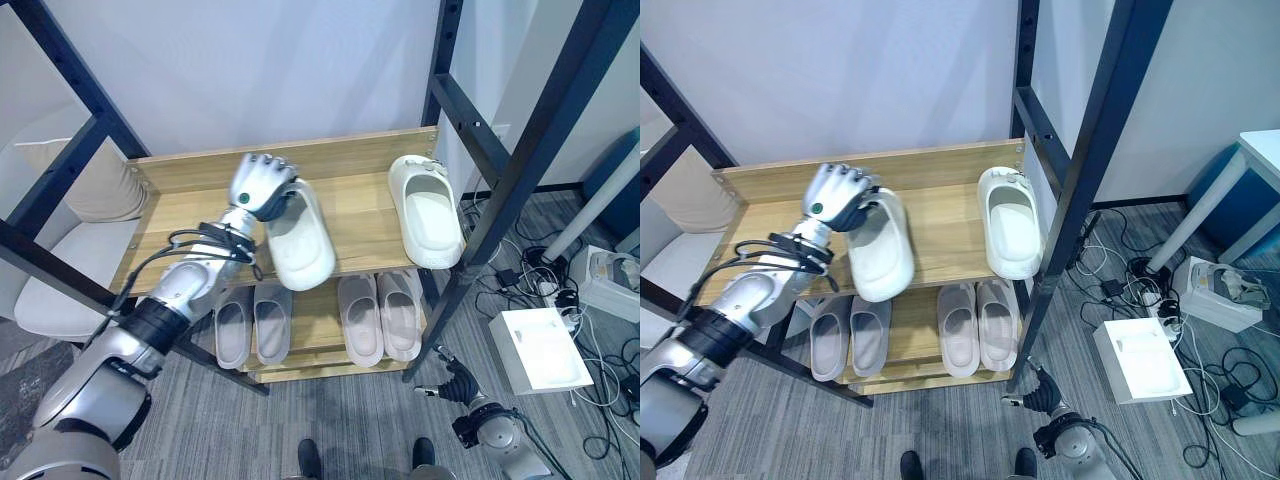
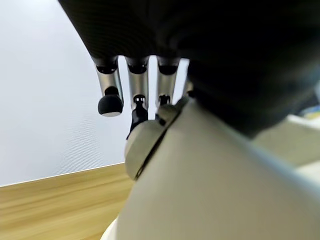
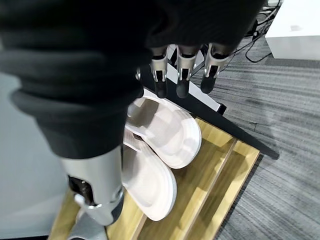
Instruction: Arrange the slippers neatly on the shoe rack.
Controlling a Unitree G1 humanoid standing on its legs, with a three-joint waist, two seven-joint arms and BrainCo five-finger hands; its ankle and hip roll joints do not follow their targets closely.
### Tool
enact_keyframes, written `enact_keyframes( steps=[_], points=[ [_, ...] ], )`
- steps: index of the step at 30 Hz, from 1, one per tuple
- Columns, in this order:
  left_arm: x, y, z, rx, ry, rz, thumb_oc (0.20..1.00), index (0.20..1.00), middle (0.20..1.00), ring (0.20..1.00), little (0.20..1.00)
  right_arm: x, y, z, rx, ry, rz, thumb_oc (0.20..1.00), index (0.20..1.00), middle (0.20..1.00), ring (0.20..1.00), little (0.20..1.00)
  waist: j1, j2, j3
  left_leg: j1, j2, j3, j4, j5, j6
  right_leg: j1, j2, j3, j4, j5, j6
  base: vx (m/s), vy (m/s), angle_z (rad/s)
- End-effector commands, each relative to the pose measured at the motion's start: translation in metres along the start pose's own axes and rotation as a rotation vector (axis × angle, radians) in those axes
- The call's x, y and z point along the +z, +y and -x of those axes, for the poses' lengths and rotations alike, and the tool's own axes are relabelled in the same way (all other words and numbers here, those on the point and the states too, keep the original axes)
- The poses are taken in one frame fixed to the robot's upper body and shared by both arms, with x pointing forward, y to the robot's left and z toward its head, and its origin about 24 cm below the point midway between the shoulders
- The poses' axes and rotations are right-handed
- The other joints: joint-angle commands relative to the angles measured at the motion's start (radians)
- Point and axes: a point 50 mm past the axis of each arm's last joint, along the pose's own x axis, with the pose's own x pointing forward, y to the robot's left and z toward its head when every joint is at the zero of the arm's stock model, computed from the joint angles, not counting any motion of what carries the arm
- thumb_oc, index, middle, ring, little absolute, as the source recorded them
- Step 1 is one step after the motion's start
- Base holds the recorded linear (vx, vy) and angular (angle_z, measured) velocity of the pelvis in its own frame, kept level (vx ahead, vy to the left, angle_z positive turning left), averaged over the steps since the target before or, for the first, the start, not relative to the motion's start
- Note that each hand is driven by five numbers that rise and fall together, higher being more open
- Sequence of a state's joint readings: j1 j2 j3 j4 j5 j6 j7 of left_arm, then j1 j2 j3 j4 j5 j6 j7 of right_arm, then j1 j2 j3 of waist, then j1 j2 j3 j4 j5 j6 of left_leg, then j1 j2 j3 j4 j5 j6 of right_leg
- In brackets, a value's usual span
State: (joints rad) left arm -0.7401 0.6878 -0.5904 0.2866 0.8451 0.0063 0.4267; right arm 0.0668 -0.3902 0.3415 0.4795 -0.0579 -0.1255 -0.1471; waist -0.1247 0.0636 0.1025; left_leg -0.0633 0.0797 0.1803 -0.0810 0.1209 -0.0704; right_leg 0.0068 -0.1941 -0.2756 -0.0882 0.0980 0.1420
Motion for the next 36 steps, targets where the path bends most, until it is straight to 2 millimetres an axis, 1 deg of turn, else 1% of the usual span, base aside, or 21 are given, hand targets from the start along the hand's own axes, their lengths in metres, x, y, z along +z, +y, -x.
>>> enact_keyframes(
  steps=[1, 5, 6, 7, 11, 15, 16, 20, 22, 23, 24, 25, 26, 27, 31, 32, 35, 36],
  points=[
    [-0.009, 0.045, -0.051, 0.166, 0.008, -0.063, 0.2, 0.2, 0.2, 0.2, 0.2, 0.036, -0.012, -0.009, -0.032, -0.166, -0.025, 1.0, 1.0, 1.0, 1.0, 1.0, -0.024, 0.006, 0.022, 0.097, -0.003, 0.007, -0.006, -0.103, -0.019, 0.019, 0.003, -0.016, 0.001, -0.035, 0.048, 0.0, -0.011, -0.07],
    [0.0, 0.04, -0.061, 0.154, 0.006, -0.047, 0.2, 0.2, 0.2, 0.2, 0.2, 0.034, -0.018, -0.007, -0.054, -0.164, -0.024, 1.0, 1.0, 1.0, 1.0, 1.0, -0.049, 0.014, 0.026, 0.098, 0.001, 0.027, -0.006, -0.102, -0.021, 0.002, 0.006, 0.004, 0.001, -0.03, 0.047, 0.0, -0.015, -0.22],
    [0.0, 0.04, -0.061, 0.155, 0.006, -0.046, 0.2, 0.2, 0.2, 0.2, 0.2, 0.034, -0.018, -0.007, -0.055, -0.164, -0.025, 1.0, 1.0, 1.0, 1.0, 1.0, -0.048, 0.015, 0.025, 0.098, 0.001, 0.028, -0.006, -0.102, -0.021, 0.002, 0.006, 0.004, 0.001, -0.03, 0.047, 0.0, -0.025, -0.2],
    [0.004, 0.039, -0.065, 0.16, 0.006, -0.046, 0.2, 0.2, 0.2, 0.2, 0.2, 0.031, -0.021, -0.006, -0.07, -0.154, -0.023, 1.0, 1.0, 1.0, 1.0, 1.0, -0.062, 0.019, 0.027, 0.097, 0.002, 0.038, -0.006, -0.102, -0.023, -0.005, 0.008, 0.013, 0.001, -0.03, 0.047, 0.01, -0.023, -0.16],
    [0.007, 0.036, -0.07, 0.168, 0.011, -0.055, 0.2, 0.2, 0.2, 0.2, 0.2, 0.025, -0.026, -0.004, -0.097, -0.136, -0.024, 1.0, 1.0, 1.0, 1.0, 1.0, -0.079, 0.023, 0.027, 0.097, 0.009, 0.055, -0.006, -0.102, -0.026, -0.018, 0.011, 0.028, 0.001, -0.028, 0.047, 0.02, -0.029, -0.15],
    [0.007, 0.027, -0.069, 0.128, 0.018, -0.075, 0.2, 0.2, 0.2, 0.2, 0.2, 0.023, -0.032, -0.003, -0.125, -0.132, -0.026, 1.0, 1.0, 1.0, 1.0, 1.0, -0.088, 0.027, 0.026, 0.098, 0.014, 0.063, -0.006, -0.1, -0.029, -0.021, 0.016, 0.035, 0.001, -0.031, 0.046, 0.01, -0.026, -0.12],
    [0.006, 0.026, -0.068, 0.114, 0.013, -0.092, 1.0, 1.0, 1.0, 1.0, 1.0, 0.02, -0.032, -0.002, -0.13, -0.119, -0.03, 1.0, 1.0, 1.0, 1.0, 1.0, -0.085, 0.029, 0.025, 0.1, 0.016, 0.062, -0.006, -0.1, -0.03, -0.02, 0.017, 0.034, 0.001, -0.033, 0.046, 0.01, -0.022, -0.04],
    [0.005, 0.021, -0.066, 0.079, 0.014, -0.102, 1.0, 1.0, 1.0, 1.0, 1.0, 0.02, -0.032, -0.002, -0.134, -0.118, -0.037, 1.0, 1.0, 1.0, 1.0, 1.0, -0.082, 0.029, 0.024, 0.101, 0.018, 0.06, -0.006, -0.099, -0.031, -0.016, 0.018, 0.028, 0.001, -0.036, 0.044, 0.0, 0.0, 0.0],
    [0.004, 0.029, -0.064, 0.111, 0.015, -0.082, 1.0, 1.0, 1.0, 1.0, 1.0, 0.016, -0.029, -0.001, -0.133, -0.103, -0.053, 1.0, 1.0, 1.0, 1.0, 1.0, -0.064, 0.027, 0.022, 0.101, 0.018, 0.047, -0.006, -0.097, -0.031, -0.004, 0.018, 0.013, 0.001, -0.039, 0.041, -0.01, -0.031, 0.02],
    [0.004, 0.029, -0.063, 0.11, 0.016, -0.081, 1.0, 1.0, 1.0, 1.0, 1.0, 0.016, -0.029, -0.001, -0.132, -0.103, -0.052, 1.0, 1.0, 1.0, 1.0, 1.0, -0.066, 0.027, 0.022, 0.101, 0.018, 0.046, -0.006, -0.097, -0.031, -0.003, 0.018, 0.012, 0.001, -0.04, 0.041, -0.01, -0.036, 0.02],
    [0.003, 0.034, -0.058, 0.14, 0.015, -0.068, 1.0, 1.0, 1.0, 1.0, 1.0, 0.016, -0.026, 0.0, -0.127, -0.099, -0.062, 1.0, 1.0, 1.0, 1.0, 1.0, -0.049, 0.023, 0.02, 0.1, 0.018, 0.034, -0.006, -0.096, -0.031, 0.005, 0.018, 0.0, 0.001, -0.043, 0.039, -0.01, -0.027, 0.03],
    [0.0, 0.036, -0.053, 0.147, 0.02, -0.067, 1.0, 1.0, 1.0, 1.0, 1.0, 0.015, -0.025, 0.0, -0.124, -0.099, -0.066, 1.0, 1.0, 1.0, 1.0, 1.0, -0.046, 0.022, 0.019, 0.1, 0.017, 0.027, -0.006, -0.096, -0.031, 0.01, 0.018, -0.007, 0.001, -0.045, 0.038, -0.01, -0.027, 0.07],
    [0.0, 0.036, -0.053, 0.146, 0.02, -0.067, 1.0, 1.0, 1.0, 1.0, 1.0, 0.015, -0.025, 0.0, -0.124, -0.099, -0.065, 1.0, 1.0, 1.0, 1.0, 1.0, -0.047, 0.022, 0.019, 0.1, 0.017, 0.026, -0.006, -0.096, -0.031, 0.011, 0.018, -0.008, 0.001, -0.045, 0.038, -0.01, -0.021, 0.21],
    [-0.005, 0.043, -0.046, 0.173, 0.024, -0.066, 1.0, 1.0, 1.0, 1.0, 1.0, 0.015, -0.022, 0.001, -0.116, -0.096, -0.073, 1.0, 1.0, 1.0, 1.0, 1.0, -0.025, 0.017, 0.017, 0.1, 0.016, 0.016, -0.006, -0.096, -0.031, 0.02, 0.018, -0.02, 0.001, -0.048, 0.036, -0.01, -0.024, 0.28],
    [-0.012, 0.061, -0.028, 0.24, 0.028, -0.048, 1.0, 1.0, 1.0, 1.0, 1.0, 0.017, -0.018, 0.0, -0.103, -0.095, -0.087, 1.0, 1.0, 1.0, 1.0, 1.0, 0.002, 0.009, 0.015, 0.101, 0.014, -0.008, -0.006, -0.096, -0.03, 0.037, 0.019, -0.041, 0.001, -0.054, 0.031, -0.02, -0.018, 0.22],
    [-0.014, 0.068, -0.021, 0.262, 0.024, -0.042, 1.0, 1.0, 1.0, 1.0, 1.0, 0.019, -0.017, -0.001, -0.1, -0.099, -0.094, 1.0, 1.0, 1.0, 1.0, 1.0, 0.013, 0.007, 0.015, 0.1, 0.013, -0.013, -0.006, -0.095, -0.03, 0.04, 0.019, -0.046, 0.001, -0.054, 0.03, -0.02, -0.002, 0.26],
    [-0.014, 0.077, -0.006, 0.304, 0.014, -0.012, 1.0, 1.0, 1.0, 1.0, 1.0, 0.02, -0.013, -0.002, -0.086, -0.094, -0.102, 1.0, 1.0, 1.0, 1.0, 1.0, 0.033, 0.002, 0.014, 0.101, 0.011, -0.021, -0.006, -0.096, -0.029, 0.045, 0.02, -0.056, 0.001, -0.056, 0.028, -0.02, -0.001, 0.16],
    [-0.012, 0.082, 0.002, 0.321, 0.004, 0.012, 1.0, 1.0, 1.0, 1.0, 1.0, 0.021, -0.012, -0.003, -0.082, -0.099, -0.106, 1.0, 1.0, 1.0, 1.0, 1.0, 0.041, 0.0, 0.013, 0.1, 0.012, -0.023, -0.006, -0.095, -0.029, 0.047, 0.02, -0.059, 0.001, -0.055, 0.027, -0.02, -0.002, 0.13]
  ],
)
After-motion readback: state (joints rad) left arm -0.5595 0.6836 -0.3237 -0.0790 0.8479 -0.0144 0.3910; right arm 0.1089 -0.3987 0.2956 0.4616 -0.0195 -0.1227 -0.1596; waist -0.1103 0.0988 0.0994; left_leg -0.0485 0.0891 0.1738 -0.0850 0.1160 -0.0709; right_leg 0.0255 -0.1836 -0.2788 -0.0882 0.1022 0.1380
